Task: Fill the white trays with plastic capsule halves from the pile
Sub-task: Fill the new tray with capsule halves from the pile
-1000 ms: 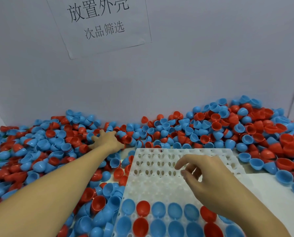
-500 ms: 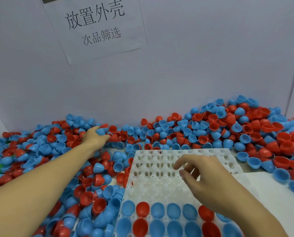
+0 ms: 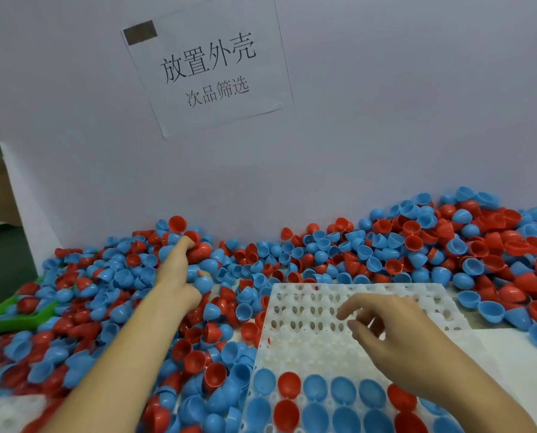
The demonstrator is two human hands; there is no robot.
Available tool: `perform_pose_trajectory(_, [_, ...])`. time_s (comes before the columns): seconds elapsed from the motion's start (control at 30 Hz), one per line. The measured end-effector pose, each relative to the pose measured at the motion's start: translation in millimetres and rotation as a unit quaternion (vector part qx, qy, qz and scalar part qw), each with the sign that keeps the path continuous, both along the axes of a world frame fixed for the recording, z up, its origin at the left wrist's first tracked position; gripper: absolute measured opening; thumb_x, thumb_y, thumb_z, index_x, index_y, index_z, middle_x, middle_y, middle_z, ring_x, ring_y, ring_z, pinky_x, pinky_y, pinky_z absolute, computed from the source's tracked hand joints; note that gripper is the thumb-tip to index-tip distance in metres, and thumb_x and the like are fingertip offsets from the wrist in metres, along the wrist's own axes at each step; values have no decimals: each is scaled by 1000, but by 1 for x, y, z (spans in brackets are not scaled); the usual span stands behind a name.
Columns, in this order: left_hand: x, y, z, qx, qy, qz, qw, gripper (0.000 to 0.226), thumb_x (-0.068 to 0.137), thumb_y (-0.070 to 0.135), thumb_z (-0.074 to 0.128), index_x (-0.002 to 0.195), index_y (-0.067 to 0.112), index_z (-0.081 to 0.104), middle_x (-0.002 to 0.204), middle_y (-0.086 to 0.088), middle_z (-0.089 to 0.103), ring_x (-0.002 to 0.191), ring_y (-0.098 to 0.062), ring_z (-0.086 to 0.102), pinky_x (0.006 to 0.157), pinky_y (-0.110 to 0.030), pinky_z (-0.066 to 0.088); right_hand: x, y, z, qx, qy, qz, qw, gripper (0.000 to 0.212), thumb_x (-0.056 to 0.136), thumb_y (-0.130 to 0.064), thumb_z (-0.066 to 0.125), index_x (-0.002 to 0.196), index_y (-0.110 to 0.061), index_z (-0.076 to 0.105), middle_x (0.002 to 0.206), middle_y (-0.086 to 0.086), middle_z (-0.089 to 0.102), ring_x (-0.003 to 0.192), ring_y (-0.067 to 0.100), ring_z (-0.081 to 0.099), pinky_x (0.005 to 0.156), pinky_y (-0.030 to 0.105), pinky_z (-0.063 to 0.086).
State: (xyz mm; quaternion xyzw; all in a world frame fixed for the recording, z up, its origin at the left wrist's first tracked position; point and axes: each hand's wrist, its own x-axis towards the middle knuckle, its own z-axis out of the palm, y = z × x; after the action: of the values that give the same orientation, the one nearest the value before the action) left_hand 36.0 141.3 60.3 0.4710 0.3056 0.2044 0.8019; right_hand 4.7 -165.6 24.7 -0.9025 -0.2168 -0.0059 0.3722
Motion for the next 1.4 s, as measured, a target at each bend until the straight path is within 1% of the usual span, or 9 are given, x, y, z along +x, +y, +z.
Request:
perform_pose_trajectory(0.27, [-66,-80,-19,-114,-74,-20,991,20,91,30,68,84,11,66,70,-6,69,46,-8,55,32,-15,34,-2,5,0,4,-1,11,1000,20,97,-25,58,91,-44,64,77,-14,67,80,-4,62,66,16,53])
perform_pose_trajectory(0.47, [-59,-114,-33,-32,-56,-83,994,29,85,31,72,94,4,69,69,-4,70,45,-8,60,34,-19,38,-4,12,-1,40,-23,16,999,22,95,-24,61,88,-45,64,76,-17,67,77,-1,63,68,14,51])
perform_pose_trajectory(0.63, [-59,-115,-42,38,-75,-133,988,64,51,47,77,102,8,73,91,-16,77,55,-11,65,37,-21,37,-6,22,-3,111,-94,-5,989,25,93,-16,61,88,-40,64,80,-24,64,81,1,61,66,11,46])
perform_pose_trajectory(0.77, [-61,-114,-47,79,-71,-141,984,15,71,37,80,70,23,78,74,-5,75,63,-12,69,39,-23,37,-13,32,3,208,-159,7,965,16,88,-21,63,90,-38,62,74,-9,63,74,12,61,57,13,44])
perform_pose_trajectory(0.93, [-61,-120,-48,142,-73,-167,973,16,84,25,76,69,26,71,70,-5,67,54,-10,57,41,-23,39,-21,45,8,249,-200,35,947,19,86,-33,64,101,-42,57,90,-10,60,85,16,61,57,18,47])
perform_pose_trajectory(1.07, [-64,-125,-47,179,-93,-204,958,9,85,25,72,78,21,67,73,-13,65,58,-13,53,42,-24,38,-22,47,6,183,-241,35,953,32,88,-24,66,110,-46,57,94,-16,57,87,14,60,59,20,47])
perform_pose_trajectory(1.2, [-65,-127,-46,205,-100,-225,947,11,77,30,68,71,23,62,63,0,60,54,-12,52,42,-23,38,-19,45,2,131,-240,12,962,31,89,-29,61,120,-37,64,93,-24,58,87,9,61,65,13,45])
perform_pose_trajectory(1.33, [-64,-125,-50,220,-103,-249,938,18,90,19,67,73,27,68,68,-1,65,58,-13,55,41,-22,37,-15,44,1,162,-221,-11,962,26,88,-16,71,110,-29,73,84,-24,66,83,2,64,65,10,49])
perform_pose_trajectory(1.4, [-66,-125,-48,215,-108,-266,933,5,88,32,71,84,29,72,73,-3,71,62,-17,63,41,-21,38,-16,44,2,191,-207,-19,959,27,87,-13,70,101,-35,72,76,-21,69,77,-1,66,63,10,51])
